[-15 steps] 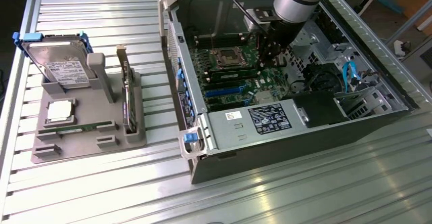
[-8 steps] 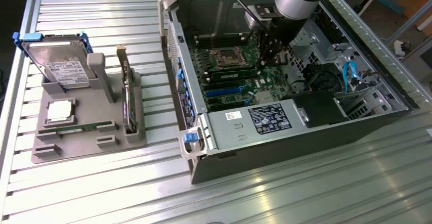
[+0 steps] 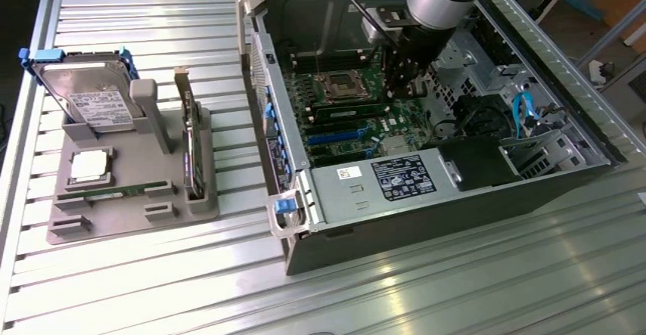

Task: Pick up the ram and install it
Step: 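Press down the ram until it locks into place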

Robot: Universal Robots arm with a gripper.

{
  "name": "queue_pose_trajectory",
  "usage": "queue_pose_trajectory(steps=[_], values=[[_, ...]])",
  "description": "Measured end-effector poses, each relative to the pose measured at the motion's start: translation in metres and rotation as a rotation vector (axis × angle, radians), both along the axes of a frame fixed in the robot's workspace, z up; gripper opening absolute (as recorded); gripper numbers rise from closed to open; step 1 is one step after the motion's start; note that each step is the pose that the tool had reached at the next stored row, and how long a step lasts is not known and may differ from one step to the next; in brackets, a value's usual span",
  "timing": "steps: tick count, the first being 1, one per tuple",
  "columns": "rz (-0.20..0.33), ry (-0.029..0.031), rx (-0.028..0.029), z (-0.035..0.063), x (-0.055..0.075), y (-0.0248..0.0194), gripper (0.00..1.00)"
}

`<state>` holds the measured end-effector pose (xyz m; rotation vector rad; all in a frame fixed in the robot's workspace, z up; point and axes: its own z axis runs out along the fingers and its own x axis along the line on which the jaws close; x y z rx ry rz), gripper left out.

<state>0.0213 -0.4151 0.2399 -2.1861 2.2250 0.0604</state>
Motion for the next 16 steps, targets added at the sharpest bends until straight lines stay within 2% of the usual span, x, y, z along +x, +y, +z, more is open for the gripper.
queue_pose_trajectory(steps=[6,9,16], values=[[0.000,-0.0057,0.0001,-0.0001,-0.033,0.0001,0.11],[0.000,-0.0098,0.0001,-0.0001,-0.059,0.0000,0.11],[0.000,-0.0101,0.0002,-0.0017,-0.061,0.0000,0.11]])
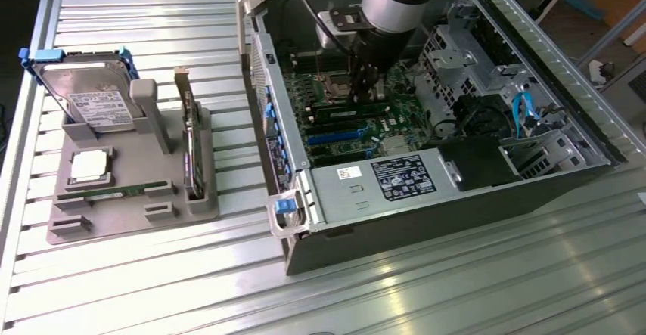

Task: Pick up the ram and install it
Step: 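Press down the ram until it locks into place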

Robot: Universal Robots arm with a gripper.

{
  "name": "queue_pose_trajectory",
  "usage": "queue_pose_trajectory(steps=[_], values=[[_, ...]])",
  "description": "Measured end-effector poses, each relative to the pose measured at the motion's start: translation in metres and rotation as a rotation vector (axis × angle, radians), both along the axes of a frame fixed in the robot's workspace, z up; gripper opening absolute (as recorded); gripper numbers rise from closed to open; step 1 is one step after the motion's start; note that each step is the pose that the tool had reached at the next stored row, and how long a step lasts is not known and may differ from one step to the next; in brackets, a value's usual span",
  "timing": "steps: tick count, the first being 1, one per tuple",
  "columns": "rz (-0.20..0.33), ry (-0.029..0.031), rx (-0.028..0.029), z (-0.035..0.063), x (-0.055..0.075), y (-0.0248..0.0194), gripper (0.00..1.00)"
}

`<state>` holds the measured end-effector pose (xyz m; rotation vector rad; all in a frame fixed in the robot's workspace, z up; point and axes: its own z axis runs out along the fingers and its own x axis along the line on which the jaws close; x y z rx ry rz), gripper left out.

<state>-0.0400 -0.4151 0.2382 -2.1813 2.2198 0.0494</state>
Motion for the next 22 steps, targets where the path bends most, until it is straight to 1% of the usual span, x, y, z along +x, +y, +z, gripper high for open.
queue_pose_trajectory(steps=[3,22], values=[[0.000,0.0001,-0.0002,-0.0025,-0.0001,0.0000,0.11],[0.000,0.0001,-0.0001,-0.0059,-0.0002,-0.0001,0.11]])
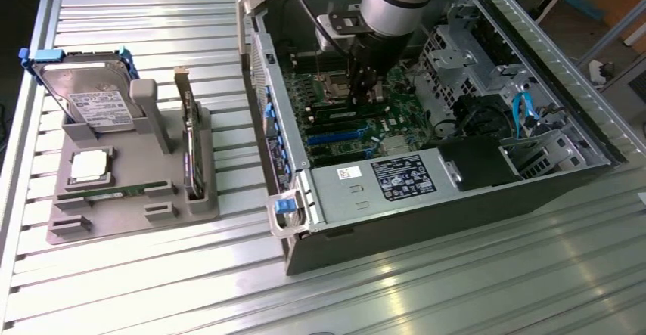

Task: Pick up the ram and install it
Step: 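Press down the ram until it locks into place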

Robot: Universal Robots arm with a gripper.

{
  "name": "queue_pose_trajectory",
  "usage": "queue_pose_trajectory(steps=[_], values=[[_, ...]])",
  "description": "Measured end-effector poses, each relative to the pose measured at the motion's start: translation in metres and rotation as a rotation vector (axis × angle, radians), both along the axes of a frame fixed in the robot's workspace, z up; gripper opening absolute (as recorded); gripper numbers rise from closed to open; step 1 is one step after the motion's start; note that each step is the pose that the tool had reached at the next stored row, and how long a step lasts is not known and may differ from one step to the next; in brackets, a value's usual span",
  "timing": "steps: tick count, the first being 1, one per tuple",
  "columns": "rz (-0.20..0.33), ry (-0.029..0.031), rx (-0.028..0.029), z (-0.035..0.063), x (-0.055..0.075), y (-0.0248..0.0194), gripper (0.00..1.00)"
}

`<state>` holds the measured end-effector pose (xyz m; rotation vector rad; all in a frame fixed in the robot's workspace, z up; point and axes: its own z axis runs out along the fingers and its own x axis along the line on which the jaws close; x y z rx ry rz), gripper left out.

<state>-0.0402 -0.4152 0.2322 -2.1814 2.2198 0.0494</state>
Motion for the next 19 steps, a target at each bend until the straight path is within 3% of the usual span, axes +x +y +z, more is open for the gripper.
queue_pose_trajectory(steps=[19], values=[[0.000,-0.0002,0.0004,-0.0013,0.0000,0.0001,0.11]])
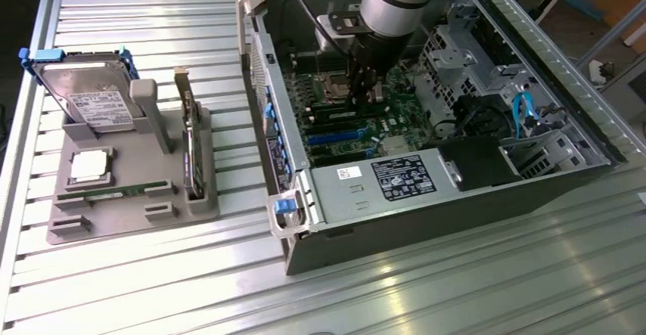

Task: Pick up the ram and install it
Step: 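Press down the ram until it locks into place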

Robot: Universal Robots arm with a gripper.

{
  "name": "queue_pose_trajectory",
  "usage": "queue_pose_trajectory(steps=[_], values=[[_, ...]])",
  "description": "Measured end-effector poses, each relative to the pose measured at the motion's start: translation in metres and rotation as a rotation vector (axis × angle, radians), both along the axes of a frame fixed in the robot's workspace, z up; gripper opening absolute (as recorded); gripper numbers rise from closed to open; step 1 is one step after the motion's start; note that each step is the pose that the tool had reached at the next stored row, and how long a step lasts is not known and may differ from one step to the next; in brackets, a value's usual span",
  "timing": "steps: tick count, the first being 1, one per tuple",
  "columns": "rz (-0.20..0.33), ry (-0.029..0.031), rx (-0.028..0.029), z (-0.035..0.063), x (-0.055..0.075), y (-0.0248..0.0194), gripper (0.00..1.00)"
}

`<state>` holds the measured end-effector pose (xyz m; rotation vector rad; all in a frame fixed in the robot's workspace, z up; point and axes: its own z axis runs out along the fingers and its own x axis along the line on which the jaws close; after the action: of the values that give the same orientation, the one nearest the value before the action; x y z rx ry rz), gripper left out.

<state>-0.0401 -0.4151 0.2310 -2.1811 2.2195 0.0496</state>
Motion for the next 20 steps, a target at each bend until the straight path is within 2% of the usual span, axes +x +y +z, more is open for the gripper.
queue_pose_trajectory(steps=[20], values=[[0.000,0.0001,-0.0004,0.0092,-0.0027,0.0000,0.11]])
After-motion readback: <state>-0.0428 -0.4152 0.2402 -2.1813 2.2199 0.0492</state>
